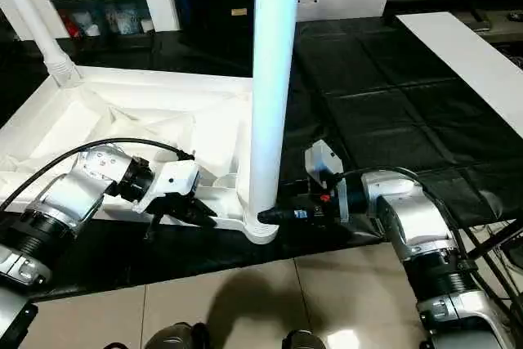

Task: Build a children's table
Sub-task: Rotate leg to tighten

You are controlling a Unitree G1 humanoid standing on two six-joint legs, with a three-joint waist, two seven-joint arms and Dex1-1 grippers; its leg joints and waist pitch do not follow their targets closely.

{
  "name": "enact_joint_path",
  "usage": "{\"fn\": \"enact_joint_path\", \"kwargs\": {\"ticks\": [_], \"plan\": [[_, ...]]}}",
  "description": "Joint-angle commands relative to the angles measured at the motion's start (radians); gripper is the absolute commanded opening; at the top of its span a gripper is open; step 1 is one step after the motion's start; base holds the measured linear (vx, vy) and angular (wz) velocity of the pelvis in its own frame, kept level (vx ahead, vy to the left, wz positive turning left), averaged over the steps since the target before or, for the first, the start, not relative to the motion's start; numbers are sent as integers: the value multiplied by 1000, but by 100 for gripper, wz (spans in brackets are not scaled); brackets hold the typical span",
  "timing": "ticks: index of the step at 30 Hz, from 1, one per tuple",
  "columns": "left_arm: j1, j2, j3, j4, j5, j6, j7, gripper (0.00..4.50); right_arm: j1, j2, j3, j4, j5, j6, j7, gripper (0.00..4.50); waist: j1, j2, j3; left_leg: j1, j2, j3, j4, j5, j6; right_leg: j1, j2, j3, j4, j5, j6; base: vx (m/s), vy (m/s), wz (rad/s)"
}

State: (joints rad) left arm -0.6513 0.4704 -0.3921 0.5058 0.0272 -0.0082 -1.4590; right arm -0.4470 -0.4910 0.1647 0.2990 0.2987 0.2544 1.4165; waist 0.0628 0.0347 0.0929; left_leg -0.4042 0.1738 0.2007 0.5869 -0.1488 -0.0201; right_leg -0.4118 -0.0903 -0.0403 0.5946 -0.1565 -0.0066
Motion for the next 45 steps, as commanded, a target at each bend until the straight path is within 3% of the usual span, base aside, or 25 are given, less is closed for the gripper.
{"fn": "enact_joint_path", "kwargs": {"ticks": [1, 6, 9, 13, 14, 16, 19, 21, 22, 23, 24, 27, 28, 32, 35, 40, 41, 42, 45], "plan": [[-32, -8, -9, -10, -9, -25, -22, 0, 2, -5, 17, -32, 23, 10, 40, 192, -5, -4, -81, 40, 56, -23, -72, -325, 28, 36, -50, 32, -72, -321, -246, 0, 0, 0], [-29, -12, -4, -11, -14, -13, -19, 0, 11, -3, 20, -42, 22, 11, 34, 191, -5, -3, -82, 40, 57, -23, -72, -328, 24, 36, -51, 32, -72, -319, -246, 0, 0, 0], [-25, -51, 36, -32, -31, 78, 73, 0, 39, 21, 14, -96, 47, 104, -34, 191, -3, -2, -84, 40, 56, -22, -72, -308, 27, 39, -49, 32, -69, -296, -253, 0, 0, 0], [-31, -97, 64, -48, -17, 161, 199, 0, 67, 73, 6, -133, 39, 139, -144, 191, -7, -8, -81, 41, 53, -26, -72, -342, 11, 36, -54, 31, -78, -378, -231, 0, 0, 0], [-32, -132, 86, -65, -22, 212, 264, 0, 75, 114, -5, -137, 23, 140, -226, 191, -12, -12, -80, 37, 52, -28, -73, -342, 5, 38, -56, 31, -78, -411, -213, 0, 0, 0], [-35, -160, 102, -77, -28, 252, 313, 0, 76, 149, -15, -135, 8, 152, -298, 191, -19, -10, -79, 40, 50, -28, -71, -357, -7, 29, -54, 30, -84, -445, -201, 0, 0, 0], [-60, -245, 140, -88, -28, 352, 451, 0, 56, 263, -54, -110, -40, 187, -529, 191, -42, -13, -82, 28, 46, -35, -74, -348, -14, 38, -53, 25, -82, -449, -185, 0, 0, 0], [-96, -320, 164, -57, -3, 403, 596, 0, 25, 381, -95, -93, -66, 228, -746, 191, -59, -13, -87, 29, 42, -33, -69, -345, -11, 33, -49, 25, -83, -420, -185, 0, 0, 0], [-96, -320, 164, -57, -3, 403, 596, 0, 25, 381, -95, -93, -66, 228, -746, 191, -62, -7, -88, 29, 41, -33, -68, -338, -10, 33, -49, 26, -81, -407, -189, 0, 0, 0], [-96, -320, 164, -57, -3, 403, 596, 0, 25, 381, -95, -93, -66, 228, -746, 191, -65, -10, -90, 30, 38, -31, -65, -332, -1, 33, -48, 24, -86, -396, -190, 0, 0, 0], [-112, -357, 179, -42, 7, 418, 671, 0, 2, 449, -128, -72, -75, 253, -875, 191, -71, -8, -89, 23, 36, -28, -64, -311, 11, 35, -46, 26, -85, -364, -196, 0, 0, 0], [-125, -402, 188, -40, 18, 432, 737, 0, -46, 546, -184, -15, -56, 240, -1007, 191, -78, -5, -95, 23, 35, -29, -61, -294, 21, 38, -46, 24, -83, -328, -205, 0, 0, 0], [-126, -411, 184, -46, 26, 439, 747, 0, -58, 579, -200, -4, -51, 217, -1036, 226, -76, -4, -96, 24, 37, -27, -61, -273, 29, 38, -45, 25, -81, -289, -209, 0, 0, 0], [-116, -386, 166, -60, 41, 427, 716, 0, -35, 571, -188, -20, -81, 188, -1020, 273, -72, -2, -104, 20, 38, -25, -54, -184, 72, 50, -43, 24, -66, -143, -239, 0, 0, 0], [-97, -338, 143, -66, 47, 387, 670, 0, 13, 514, -174, -52, -114, 172, -992, 299, -66, 0, -105, 20, 39, -24, -51, -128, 106, 54, -43, 22, -56, -55, -266, 0, 0, 0], [-73, -275, 132, -73, 42, 348, 595, 0, 59, 435, -186, -104, -83, 168, -898, 333, -63, 1, -95, 28, 43, -22, -55, -203, 93, 51, -45, 24, -67, -147, -263, 0, 0, 0], [-57, -238, 126, -77, 36, 323, 538, 0, 75, 373, -183, -128, -66, 158, -812, 355, -61, 8, -92, 29, 43, -25, -58, -226, 81, 49, -45, 23, -69, -180, -258, 0, 0, 0], [-50, -220, 123, -79, 34, 312, 510, 0, 80, 344, -180, -136, -61, 150, -771, 363, -58, 3, -92, 31, 46, -25, -59, -242, 71, 52, -44, 23, -71, -199, -251, 0, 0, 0], [-34, -173, 108, -81, 24, 262, 421, 0, 85, 261, -161, -146, -63, 129, -662, 379, -51, 5, -89, 34, 46, -25, -61, -278, 51, 48, -45, 25, -72, -231, -245, 0, 0, 0]]}}
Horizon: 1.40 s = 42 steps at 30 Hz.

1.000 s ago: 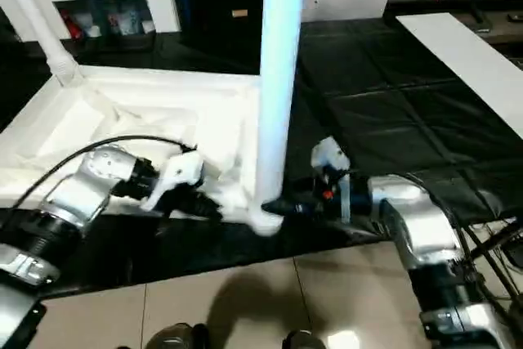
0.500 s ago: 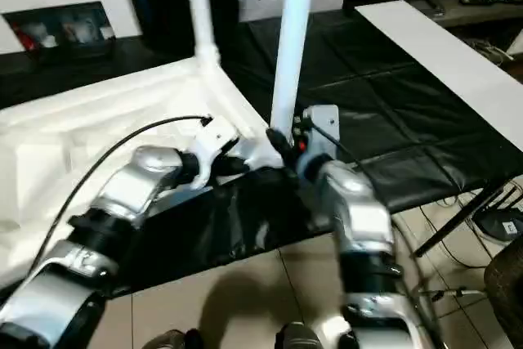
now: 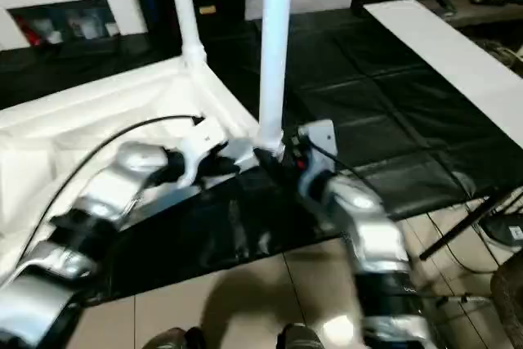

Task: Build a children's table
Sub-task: Rotate leg to tighten

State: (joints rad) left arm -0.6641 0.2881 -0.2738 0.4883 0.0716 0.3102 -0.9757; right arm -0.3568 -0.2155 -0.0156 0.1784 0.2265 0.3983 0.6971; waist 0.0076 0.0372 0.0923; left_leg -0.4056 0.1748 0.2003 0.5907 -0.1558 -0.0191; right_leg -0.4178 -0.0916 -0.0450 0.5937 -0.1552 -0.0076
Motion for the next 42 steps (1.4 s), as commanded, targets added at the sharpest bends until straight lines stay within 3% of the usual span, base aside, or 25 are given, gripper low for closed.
{"fn": "enact_joint_path", "kwargs": {"ticks": [1, 7, 8, 10, 11, 13, 15, 23, 35, 42], "plan": [[-18, 27, -19, -61, -22, -77, -93, 0, -8, -44, 25, -24, 9, -24, 97, 399, 6, 5, -86, 39, 47, -23, -66, -281, 44, 47, -43, 31, -73, -242, -243, 0, 0, 0], [0, 120, -65, -57, -55, -191, -304, 0, -44, -206, 88, -3, 4, -76, 333, 417, 26, 2, -86, 45, 49, -21, -67, -293, 26, 44, -45, 34, -69, -256, -241, 0, 0, 0], [0, 128, -71, -57, -56, -195, -325, 0, -49, -221, 98, -2, 9, -78, 367, 417, 29, -3, -87, 42, 50, -22, -67, -291, 30, 48, -45, 32, -68, -250, -241, 0, 0, 0], [0, 143, -82, -53, -57, -211, -358, 0, -55, -245, 114, -1, 24, -81, 434, 417, 35, 1, -86, 43, 52, -20, -66, -288, 36, 47, -46, 33, -65, -242, -249, 0, 0, 0], [-1, 159, -95, -51, -57, -228, -396, 0, -63, -266, 128, 3, 38, -85, 501, 417, 40, -4, -88, 43, 53, -19, -65, -279, 42, 48, -48, 34, -65, -233, -253, 0, 0, 0], [-2, 163, -100, -51, -56, -232, -408, 0, -66, -272, 134, 5, 44, -85, 524, 417, 47, -1, -89, 41, 54, -20, -65, -265, 48, 48, -49, 33, -61, -227, -255, 0, 0, 0], [-3, 179, -115, -52, -61, -258, -451, 0, -79, -291, 160, 14, 62, -79, 597, 383, 50, -5, -90, 40, 53, -20, -64, -262, 49, 49, -49, 32, -59, -230, -261, 0, 0, 0], [-5, 184, -133, -62, -78, -281, -525, 0, -105, -310, 196, 43, 84, -61, 704, 319, 51, -7, -88, 40, 54, -21, -64, -270, 41, 47, -50, 33, -63, -273, -257, 0, 0, 0], [-12, 171, -142, -59, -76, -291, -541, 0, -107, -307, 219, 48, 92, -56, 744, 217, 52, -8, -89, 40, 54, -21, -64, -261, 41, 47, -50, 33, -62, -266, -257, 0, 0, 0], [-16, 155, -119, -42, -76, -254, -486, 0, -75, -290, 205, 7, 122, -18, 716, 199, 52, -7, -88, 41, 54, -21, -64, -265, 40, 47, -50, 33, -63, -276, -255, 0, 0, 0]]}}
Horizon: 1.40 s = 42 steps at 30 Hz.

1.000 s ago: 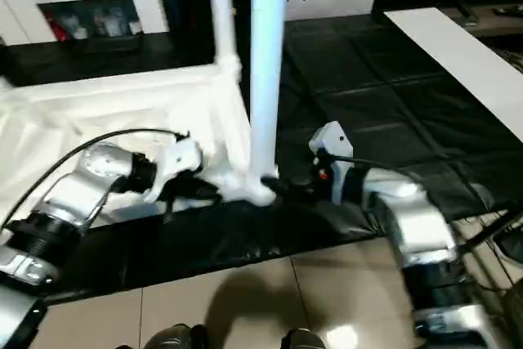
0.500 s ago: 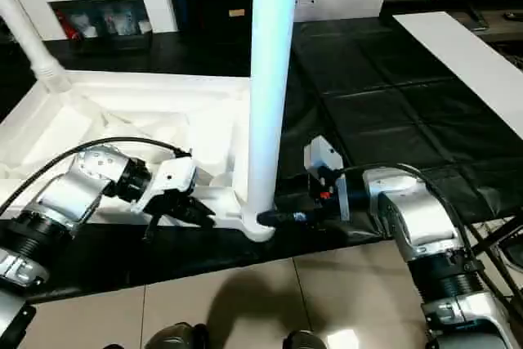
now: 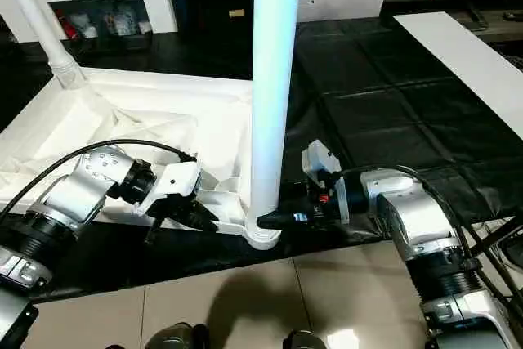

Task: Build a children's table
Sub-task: Rotate leg to tighten

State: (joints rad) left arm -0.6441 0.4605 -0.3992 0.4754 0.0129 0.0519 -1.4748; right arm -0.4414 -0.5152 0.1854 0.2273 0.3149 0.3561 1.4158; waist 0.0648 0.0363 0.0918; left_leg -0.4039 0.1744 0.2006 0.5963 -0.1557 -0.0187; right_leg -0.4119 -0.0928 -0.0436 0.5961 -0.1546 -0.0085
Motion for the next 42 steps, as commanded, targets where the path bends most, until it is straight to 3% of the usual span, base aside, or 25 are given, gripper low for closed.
{"fn": "enact_joint_path", "kwargs": {"ticks": [1, 3, 6, 8, 10, 14, 17, 18, 20, 24, 25, 28, 36, 42], "plan": [[-40, -35, 27, -29, -24, 43, 56, 0, 25, 27, -8, -67, 41, 45, -47, 199, -3, -2, -86, 40, 55, -22, -71, -267, 36, 40, -48, 32, -67, -277, -254, 0, 0, 0], [-45, -50, 41, -31, -25, 82, 94, 0, 33, 47, -15, -80, 28, 65, -112, 198, -5, -4, -86, 40, 54, -22, -72, -270, 31, 40, -47, 32, -65, -281, -252, 0, 0, 0], [-48, -74, 58, -54, -24, 147, 155, 0, 37, 116, -42, -95, 1, 121, -278, 198, -16, -4, -83, 40, 49, -28, -75, -321, 2, 37, -51, 29, -75, -390, -219, 0, 0, 0], [-65, -142, 104, -58, -15, 218, 312, 0, 49, 231, -85, -116, 9, 177, -456, 198, -32, -6, -83, 38, 46, -32, -76, -338, -23, 35, -49, 28, -76, -417, -201, 0, 0, 0], [-75, -192, 128, -54, -2, 263, 418, 0, 52, 307, -93, -117, -8, 179, -563, 197, -40, -6, -84, 31, 44, -34, -77, -331, -25, 38, -49, 26, -76, -414, -192, 0, 0, 0], [-74, -268, 144, -69, 17, 360, 544, 0, 21, 432, -104, -80, -62, 180, -766, 197, -70, -6, -90, 24, 36, -30, -71, -289, -1, 39, -45, 26, -78, -339, -203, 0, 0, 0], [-98, -356, 167, -38, 35, 392, 691, 0, -50, 563, -183, 17, -82, 169, -1009, 197, -84, -6, -93, 25, 34, -27, -64, -276, 13, 37, -45, 27, -80, -334, -215, 0, 0, 0], [-102, -368, 171, -34, 39, 394, 712, 0, -56, 577, -192, 26, -82, 159, -1028, 253, -82, -4, -94, 27, 34, -28, -62, -270, 15, 36, -44, 25, -83, -343, -208, 0, 0, 0], [-114, -393, 170, -22, 52, 386, 749, 0, -64, 590, -204, 43, -89, 114, -1041, 253, -77, -2, -95, 28, 36, -26, -63, -255, 28, 38, -42, 26, -84, -308, -204, 0, 0, 0], [-110, -377, 155, -19, 69, 366, 733, 0, -37, 554, -202, 27, -114, 93, -1013, 300, -72, -2, -104, 23, 38, -25, -59, -163, 74, 49, -39, 24, -65, -135, -244, 0, 0, 0], [-104, -368, 150, -27, 67, 366, 720, 0, -28, 540, -200, 21, -122, 87, -1001, 305, -70, -1, -103, 23, 37, -24, -59, -160, 81, 50, -39, 24, -65, -128, -249, 0, 0, 0], [-96, -350, 143, -39, 67, 365, 699, 0, -12, 515, -202, 13, -132, 75, -986, 336, -64, -2, -101, 25, 38, -23, -59, -174, 87, 51, -42, 24, -68, -153, -252, 0, 0, 0], [-41, -235, 105, -69, 62, 297, 542, 0, 71, 323, -209, -56, -103, 8, -753, 411, -53, 2, -98, 30, 42, -25, -63, -251, 56, 50, -42, 26, -75, -238, -236, 0, 0, 0], [-17, -121, 57, -67, 39, 183, 334, 0, 86, 134, -159, -84, -73, -66, -458, 424, -48, 1, -94, 36, 44, -26, -63, -302, 47, 45, -43, 27, -79, -289, -228, 0, 0, 0]]}}
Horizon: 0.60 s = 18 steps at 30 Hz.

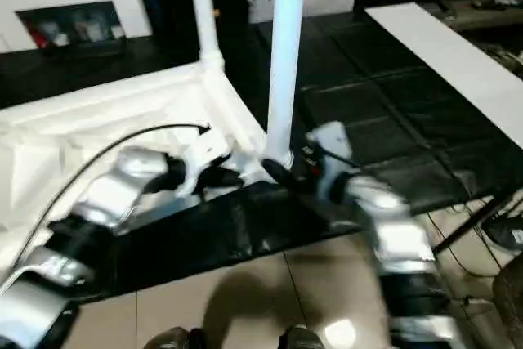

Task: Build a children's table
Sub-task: Rotate leg to tighten

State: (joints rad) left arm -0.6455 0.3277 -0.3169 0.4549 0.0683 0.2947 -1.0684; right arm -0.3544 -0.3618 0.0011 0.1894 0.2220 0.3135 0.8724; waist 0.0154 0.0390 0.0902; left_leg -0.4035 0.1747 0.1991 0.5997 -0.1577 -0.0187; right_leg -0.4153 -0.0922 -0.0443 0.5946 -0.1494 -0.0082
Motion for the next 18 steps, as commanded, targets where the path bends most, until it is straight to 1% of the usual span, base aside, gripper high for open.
{"fn": "enact_joint_path", "kwargs": {"ticks": [1, 2, 3, 4, 5, 6, 7, 8, 9, 10, 11, 12, 13, 14, 15, 16, 18], "plan": [[-13, 26, -32, -46, -19, -83, -101, 0, -2, -39, 33, -46, 26, -27, 122, 424, 2, -3, -92, 35, 45, -24, -67, -299, 46, 49, -44, 28, -76, -295, -227, 0, 0, 0], [-9, 42, -40, -47, -23, -102, -135, 0, -4, -58, 42, -44, 35, -26, 163, 424, 6, -2, -93, 35, 46, -25, -68, -296, 53, 51, -45, 28, -75, -291, -226, 0, 0, 0], [-6, 57, -49, -52, -26, -112, -165, 0, -7, -76, 51, -40, 41, -28, 204, 424, 10, -2, -91, 36, 48, -24, -69, -291, 54, 47, -44, 29, -73, -286, -231, 0, 0, 0], [-5, 66, -54, -56, -29, -116, -181, 0, -8, -85, 57, -37, 44, -30, 226, 424, 12, -2, -92, 37, 48, -23, -68, -291, 53, 47, -45, 29, -73, -287, -234, 0, 0, 0], [-2, 90, -69, -61, -39, -166, -243, 0, -18, -116, 78, -16, 54, -28, 303, 424, 20, -3, -93, 40, 49, -22, -67, -286, 53, 46, -45, 29, -71, -281, -241, 0, 0, 0], [-2, 97, -75, -63, -42, -176, -261, 0, -22, -124, 85, -10, 57, -28, 327, 409, 25, -1, -93, 39, 51, -22, -68, -283, 52, 46, -45, 29, -69, -273, -247, 0, 0, 0], [-2, 102, -78, -65, -45, -183, -274, 0, -24, -130, 89, -7, 60, -29, 343, 409, 27, -2, -92, 40, 52, -21, -69, -283, 50, 44, -44, 29, -68, -269, -249, 0, 0, 0], [-3, 112, -86, -69, -49, -197, -302, 0, -31, -141, 99, 2, 64, -27, 373, 409, 31, -2, -92, 40, 53, -22, -69, -286, 49, 45, -44, 28, -66, -265, -254, 0, 0, 0], [-4, 120, -93, -70, -51, -206, -327, 0, -40, -150, 109, 12, 69, -27, 401, 395, 34, -1, -93, 40, 53, -21, -68, -285, 46, 45, -46, 29, -65, -263, -256, 0, 0, 0], [-5, 124, -97, -72, -52, -210, -339, 0, -45, -154, 114, 19, 70, -24, 414, 395, 35, -7, -92, 40, 52, -20, -69, -288, 46, 44, -46, 29, -66, -268, -257, 0, 0, 0], [-7, 128, -104, -71, -52, -218, -357, 0, -55, -160, 124, 30, 70, -24, 434, 374, 39, -4, -91, 42, 54, -20, -70, -289, 41, 43, -47, 31, -65, -279, -254, 0, 0, 0], [-8, 131, -107, -73, -53, -221, -366, 0, -60, -162, 130, 36, 67, -26, 442, 369, 40, -5, -90, 43, 53, -21, -69, -295, 36, 42, -48, 30, -66, -297, -253, 0, 0, 0], [-10, 134, -111, -72, -53, -229, -380, 0, -69, -164, 139, 43, 63, -28, 455, 369, 40, -9, -88, 41, 53, -20, -70, -295, 35, 42, -48, 31, -67, -304, -249, 0, 0, 0], [-11, 138, -116, -70, -55, -239, -393, 0, -78, -162, 145, 51, 60, -33, 463, 357, 42, -7, -89, 44, 54, -20, -70, -299, 31, 40, -49, 32, -67, -316, -246, 0, 0, 0], [-11, 142, -122, -72, -57, -248, -409, 0, -89, -158, 152, 61, 60, -35, 473, 344, 41, -7, -89, 41, 53, -21, -70, -301, 28, 42, -50, 31, -68, -326, -244, 0, 0, 0], [-10, 143, -124, -74, -58, -249, -411, 0, -92, -155, 157, 61, 63, -31, 481, 333, 42, -7, -89, 40, 53, -21, -70, -300, 27, 42, -50, 31, -68, -329, -242, 0, 0, 0], [-11, 144, -126, -72, -59, -253, -416, 0, -98, -152, 163, 62, 67, -28, 495, 322, 42, -10, -88, 40, 53, -22, -71, -300, 27, 42, -50, 32, -68, -333, -236, 0, 0, 0]]}}
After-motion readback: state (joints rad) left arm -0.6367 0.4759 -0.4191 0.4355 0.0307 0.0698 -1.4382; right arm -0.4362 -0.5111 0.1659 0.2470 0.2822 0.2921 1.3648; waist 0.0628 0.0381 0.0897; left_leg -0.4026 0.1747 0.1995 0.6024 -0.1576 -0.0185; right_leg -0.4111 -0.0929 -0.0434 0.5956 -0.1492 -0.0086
